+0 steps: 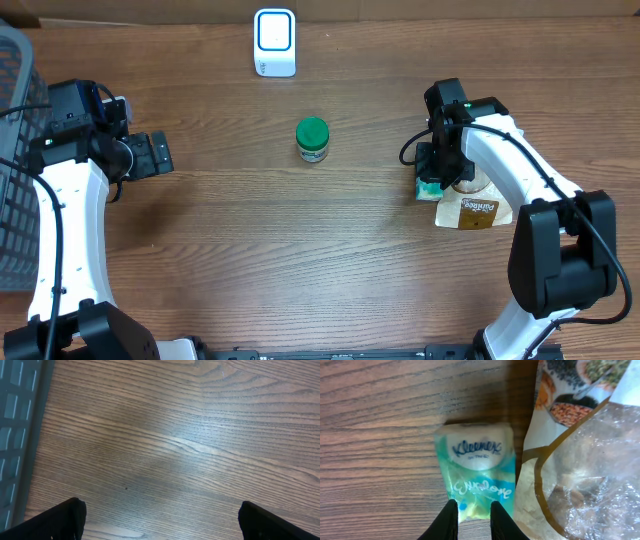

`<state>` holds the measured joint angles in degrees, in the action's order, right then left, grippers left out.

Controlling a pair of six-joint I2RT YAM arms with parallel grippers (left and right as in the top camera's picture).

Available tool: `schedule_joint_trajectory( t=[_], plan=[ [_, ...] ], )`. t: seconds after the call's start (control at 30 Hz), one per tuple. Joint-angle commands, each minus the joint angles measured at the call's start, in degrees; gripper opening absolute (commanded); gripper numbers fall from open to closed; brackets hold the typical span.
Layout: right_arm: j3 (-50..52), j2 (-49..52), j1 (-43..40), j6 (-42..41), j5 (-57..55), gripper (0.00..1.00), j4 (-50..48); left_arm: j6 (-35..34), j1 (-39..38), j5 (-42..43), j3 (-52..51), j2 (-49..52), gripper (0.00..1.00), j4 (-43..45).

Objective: Scan the item barcode
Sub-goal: 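Carry the teal pack right and release it beside the snack bag, then move the right gripper to the green-lidded jar and grasp it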

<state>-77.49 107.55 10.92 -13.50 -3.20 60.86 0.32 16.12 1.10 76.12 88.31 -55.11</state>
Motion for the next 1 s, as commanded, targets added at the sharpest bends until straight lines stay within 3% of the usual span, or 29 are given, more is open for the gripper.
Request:
schedule_joint_trajectory(
  t=[0.0, 0.1, 0.27, 0.4, 0.47, 0.63, 0.83, 0.97],
  plan=[
    [0.1, -0.2, 0.2, -0.2, -1.0, 0.19, -0.2, -0.3, 0.0, 0.4, 0.5, 0.1, 0.99, 0.0],
    [-1.7, -0.2, 0.2, -0.2, -0.9, 0.42, 1.4, -0.3, 0.0, 0.4, 0.5, 0.1, 0.99, 0.0],
    [-11.1, -0.2, 0.3, -0.2, -0.9, 0.59, 7.2, -0.3, 0.0, 0.4, 0.5, 0.1, 0.99, 0.0],
    [-19.7, -0.2, 0.3, -0.2, 4.3, 0.83, 8.9, -0.3, 0.0, 0.4, 0.5, 0.1, 0.99, 0.0],
    [-22.2, -0.2, 0.3, -0.2, 8.6, 0.91, 7.8, -0.3, 0.0, 0.4, 0.5, 0.1, 1.00, 0.0],
    [-21.7, -0.1, 1.7, 0.1, 20.8, 0.96, -1.2, -0.3, 0.0, 0.4, 0.5, 0.1, 1.00, 0.0],
    [-18.9, 0.1, 8.2, 0.3, 19.3, 0.97, -11.3, -0.3, 0.0, 0.4, 0.5, 0.1, 1.00, 0.0],
    [-18.1, 0.7, 13.4, 4.8, 15.0, 1.00, -15.4, -0.3, 0.0, 0.4, 0.5, 0.1, 0.99, 0.0]
  ],
)
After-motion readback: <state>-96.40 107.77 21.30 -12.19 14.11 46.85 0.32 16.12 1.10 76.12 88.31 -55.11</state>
